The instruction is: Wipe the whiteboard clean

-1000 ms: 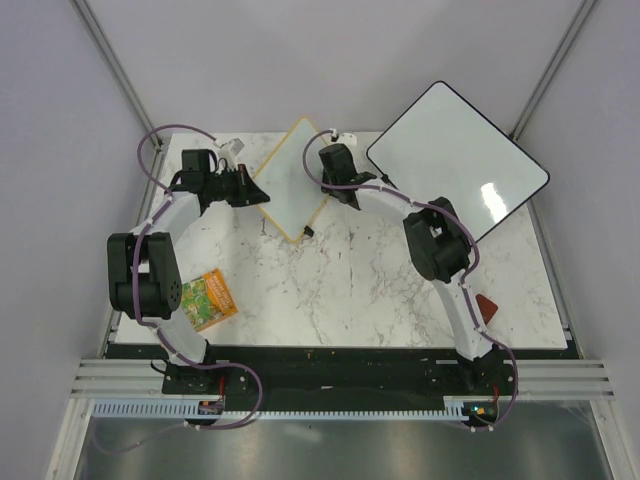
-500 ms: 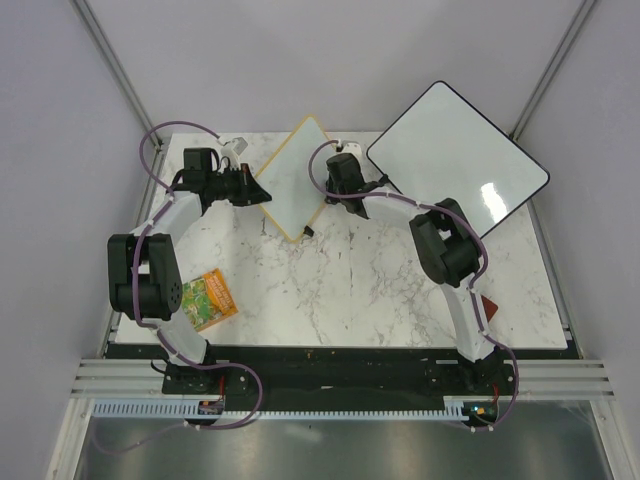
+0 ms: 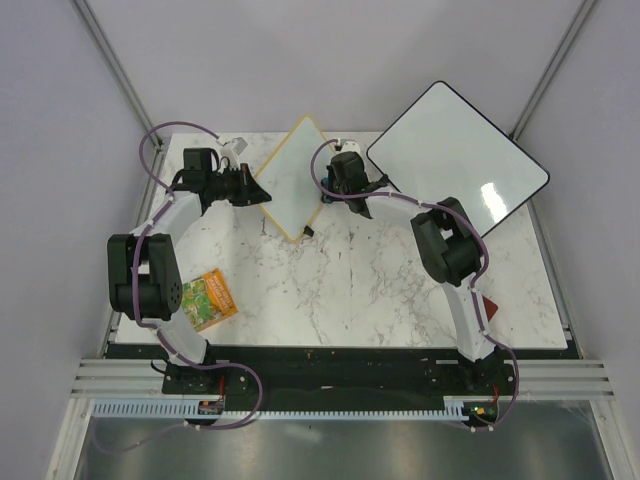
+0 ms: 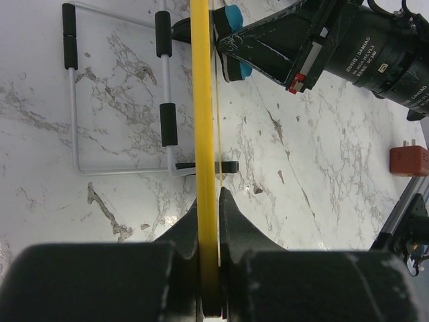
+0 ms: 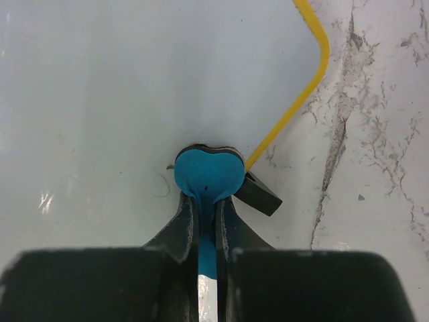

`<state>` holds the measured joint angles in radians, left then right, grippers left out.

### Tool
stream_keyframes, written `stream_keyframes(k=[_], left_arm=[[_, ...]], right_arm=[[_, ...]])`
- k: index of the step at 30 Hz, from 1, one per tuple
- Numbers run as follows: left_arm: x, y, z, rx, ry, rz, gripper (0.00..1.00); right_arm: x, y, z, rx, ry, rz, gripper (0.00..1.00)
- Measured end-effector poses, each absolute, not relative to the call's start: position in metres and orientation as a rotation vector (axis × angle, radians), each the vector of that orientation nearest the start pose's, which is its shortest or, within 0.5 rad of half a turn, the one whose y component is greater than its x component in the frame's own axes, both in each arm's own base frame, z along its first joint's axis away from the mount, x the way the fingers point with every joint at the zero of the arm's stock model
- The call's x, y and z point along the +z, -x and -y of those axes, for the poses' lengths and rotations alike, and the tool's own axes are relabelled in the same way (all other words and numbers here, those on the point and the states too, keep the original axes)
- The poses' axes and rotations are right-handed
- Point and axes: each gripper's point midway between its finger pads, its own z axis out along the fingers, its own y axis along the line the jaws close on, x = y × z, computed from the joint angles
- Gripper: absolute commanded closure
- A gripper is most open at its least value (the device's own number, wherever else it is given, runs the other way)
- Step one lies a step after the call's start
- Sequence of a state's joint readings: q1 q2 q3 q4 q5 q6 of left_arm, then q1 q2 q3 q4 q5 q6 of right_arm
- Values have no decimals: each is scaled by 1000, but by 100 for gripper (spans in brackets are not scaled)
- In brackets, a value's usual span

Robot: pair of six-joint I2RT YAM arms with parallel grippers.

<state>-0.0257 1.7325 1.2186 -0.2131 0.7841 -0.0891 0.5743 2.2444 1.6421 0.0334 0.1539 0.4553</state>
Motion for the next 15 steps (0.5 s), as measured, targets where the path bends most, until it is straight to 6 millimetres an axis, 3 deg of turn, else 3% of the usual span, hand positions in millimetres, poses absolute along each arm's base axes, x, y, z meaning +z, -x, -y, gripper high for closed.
stream_keyframes(k=[15], left_arm=[[143,-420,135,-944,-303,-2210,98]], right_arm=[[75,-511,-350,554,134,-2138,100]])
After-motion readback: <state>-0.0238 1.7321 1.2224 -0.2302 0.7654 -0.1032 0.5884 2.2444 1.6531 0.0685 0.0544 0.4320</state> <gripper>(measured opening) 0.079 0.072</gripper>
